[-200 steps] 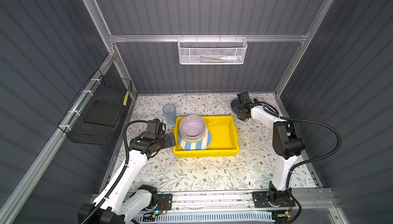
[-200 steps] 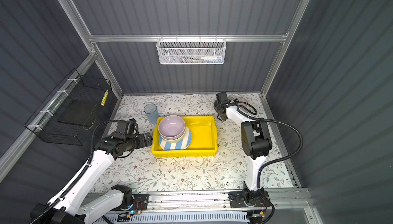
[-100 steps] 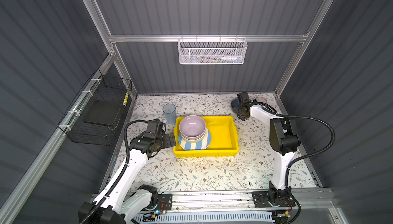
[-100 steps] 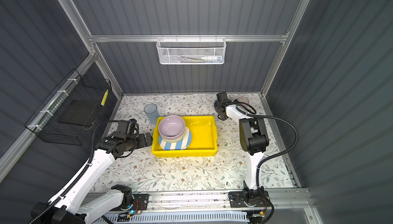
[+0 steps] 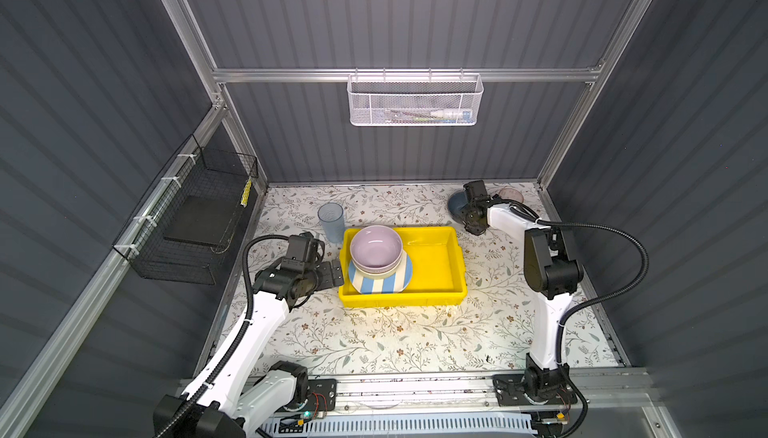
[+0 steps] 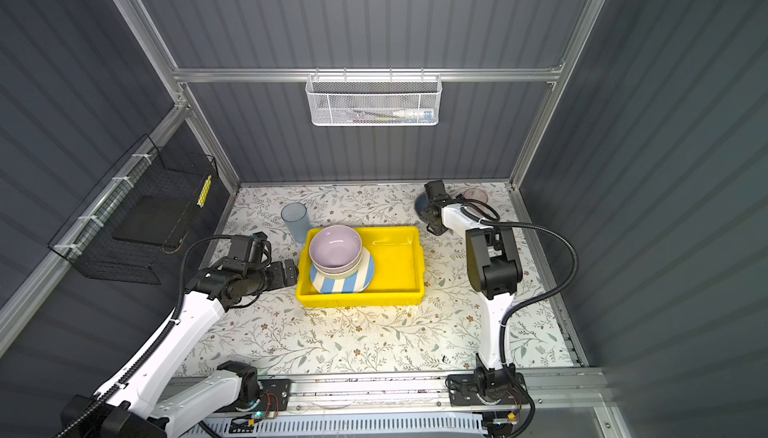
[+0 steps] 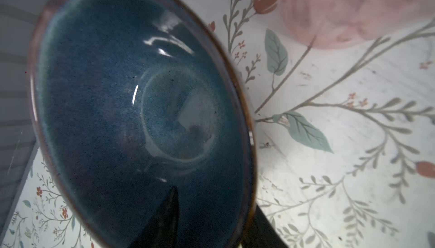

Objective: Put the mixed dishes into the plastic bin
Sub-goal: 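Grasp the dark blue bowl rim with the right gripper, then lift the dark blue bowl with the right gripper and carry it over the bin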

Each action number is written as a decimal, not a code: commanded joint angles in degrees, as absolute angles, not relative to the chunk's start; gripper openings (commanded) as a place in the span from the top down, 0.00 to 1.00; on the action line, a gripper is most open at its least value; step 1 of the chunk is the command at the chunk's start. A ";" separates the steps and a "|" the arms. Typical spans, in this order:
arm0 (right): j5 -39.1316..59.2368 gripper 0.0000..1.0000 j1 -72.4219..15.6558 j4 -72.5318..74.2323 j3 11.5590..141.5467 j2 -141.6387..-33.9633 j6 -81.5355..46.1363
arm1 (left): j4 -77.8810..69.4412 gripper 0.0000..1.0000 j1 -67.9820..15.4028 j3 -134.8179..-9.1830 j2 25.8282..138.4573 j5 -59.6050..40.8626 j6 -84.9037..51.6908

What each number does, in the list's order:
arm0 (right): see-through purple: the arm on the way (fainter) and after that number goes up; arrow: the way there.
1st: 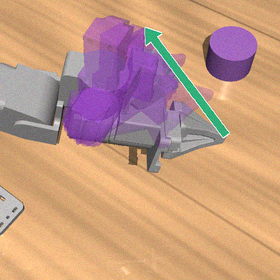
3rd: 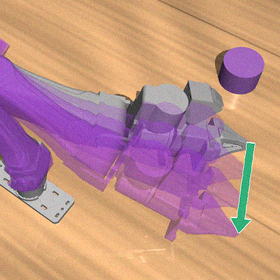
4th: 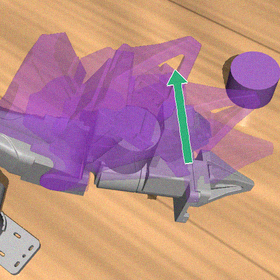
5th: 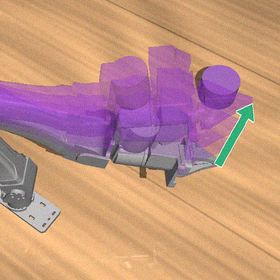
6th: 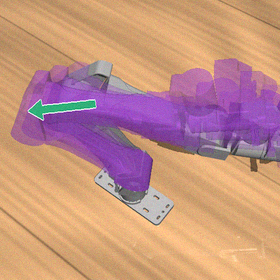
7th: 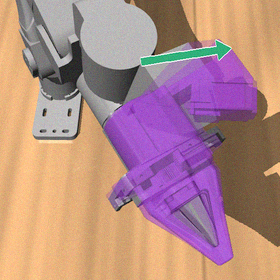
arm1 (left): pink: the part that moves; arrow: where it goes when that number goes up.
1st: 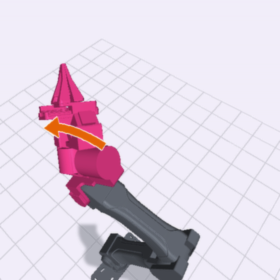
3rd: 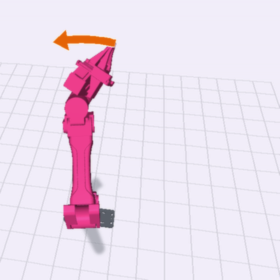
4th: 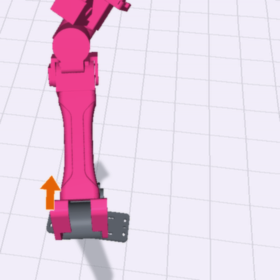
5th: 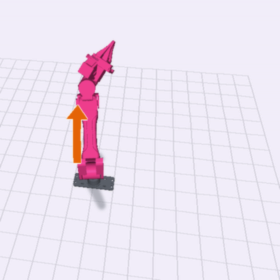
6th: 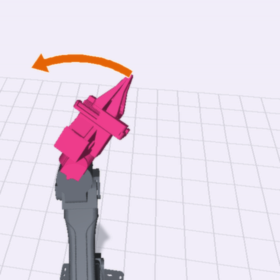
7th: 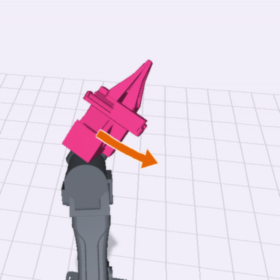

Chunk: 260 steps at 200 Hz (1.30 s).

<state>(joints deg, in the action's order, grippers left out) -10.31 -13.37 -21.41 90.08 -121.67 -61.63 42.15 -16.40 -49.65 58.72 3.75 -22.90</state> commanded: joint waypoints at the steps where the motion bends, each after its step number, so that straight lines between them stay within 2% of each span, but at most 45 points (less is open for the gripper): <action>1: -9.49 0.65 -13.90 -23.69 89.11 -121.54 -59.06 | 42.10 0.00 -16.00 -50.38 59.19 2.55 -21.88; 110: -15.36 0.99 -15.62 -26.78 90.46 -119.65 -49.46 | 41.67 0.00 -15.98 -49.93 58.83 2.37 -21.97; 260: -13.18 1.00 -15.82 -29.55 96.20 -111.52 -37.54 | 39.64 0.00 -16.00 -50.51 59.71 2.84 -22.42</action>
